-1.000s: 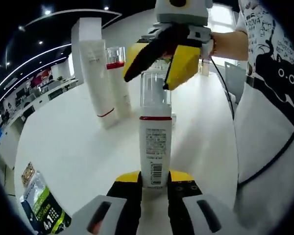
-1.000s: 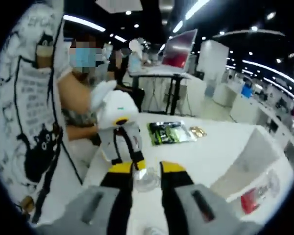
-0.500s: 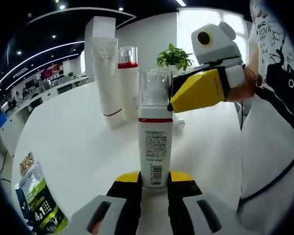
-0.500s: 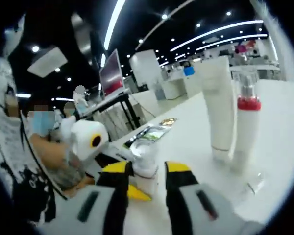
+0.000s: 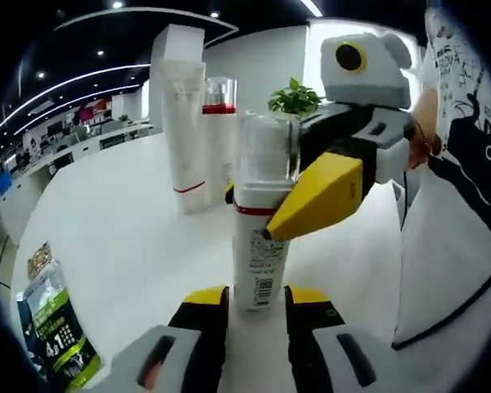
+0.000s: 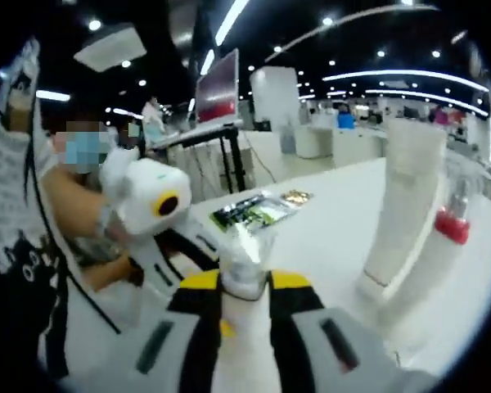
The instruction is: Arrange the skincare products in the storage area until every visible bottle or jar stands upright without overlapping.
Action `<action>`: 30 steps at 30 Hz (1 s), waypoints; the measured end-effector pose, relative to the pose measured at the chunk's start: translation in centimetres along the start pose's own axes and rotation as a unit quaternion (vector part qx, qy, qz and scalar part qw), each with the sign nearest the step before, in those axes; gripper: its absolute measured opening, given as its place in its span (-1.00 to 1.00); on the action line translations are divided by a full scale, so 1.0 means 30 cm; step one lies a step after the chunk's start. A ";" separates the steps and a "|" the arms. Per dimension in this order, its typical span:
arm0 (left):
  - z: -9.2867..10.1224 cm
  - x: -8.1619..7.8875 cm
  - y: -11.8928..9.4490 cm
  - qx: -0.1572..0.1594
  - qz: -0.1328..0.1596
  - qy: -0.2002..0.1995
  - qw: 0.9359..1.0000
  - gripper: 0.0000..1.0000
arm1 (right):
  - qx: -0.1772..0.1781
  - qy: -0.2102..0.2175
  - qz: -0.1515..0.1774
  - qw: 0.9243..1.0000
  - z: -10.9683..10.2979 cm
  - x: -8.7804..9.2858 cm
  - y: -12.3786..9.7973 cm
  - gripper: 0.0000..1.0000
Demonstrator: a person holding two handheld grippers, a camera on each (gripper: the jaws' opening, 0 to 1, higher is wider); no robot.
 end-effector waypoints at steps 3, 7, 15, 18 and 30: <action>-0.004 -0.011 -0.022 0.032 0.024 -0.021 0.999 -0.38 | -0.018 -0.044 -0.022 0.999 -0.005 0.002 0.003 -0.65; -0.014 -0.010 -0.036 0.032 0.023 -0.009 0.999 -0.40 | -0.026 -0.036 -0.019 0.999 0.006 0.001 -0.001 -0.64; -0.002 -0.010 -0.023 0.048 -0.002 0.027 0.998 -0.40 | -0.033 -0.064 -0.042 0.997 0.005 0.026 0.000 -0.53; 0.000 -0.014 -0.016 0.053 -0.002 0.030 0.998 -0.40 | -0.027 -0.074 -0.066 0.995 -0.004 0.055 -0.001 -0.57; 0.017 -0.012 -0.034 0.047 -0.018 0.044 0.998 -0.43 | 0.008 -0.058 -0.093 0.994 0.031 0.106 -0.004 -0.66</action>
Point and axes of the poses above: the point that each gripper's makers call its tool centre point, and the gripper's own axes: y roughly forward along the fingers, z roughly to its right, x roughly out of its underside, the point moved 10 cm from there along -y, roughly backward along the fingers, and after that the axes turned 8 degrees about -z, right-handed, at the moved point
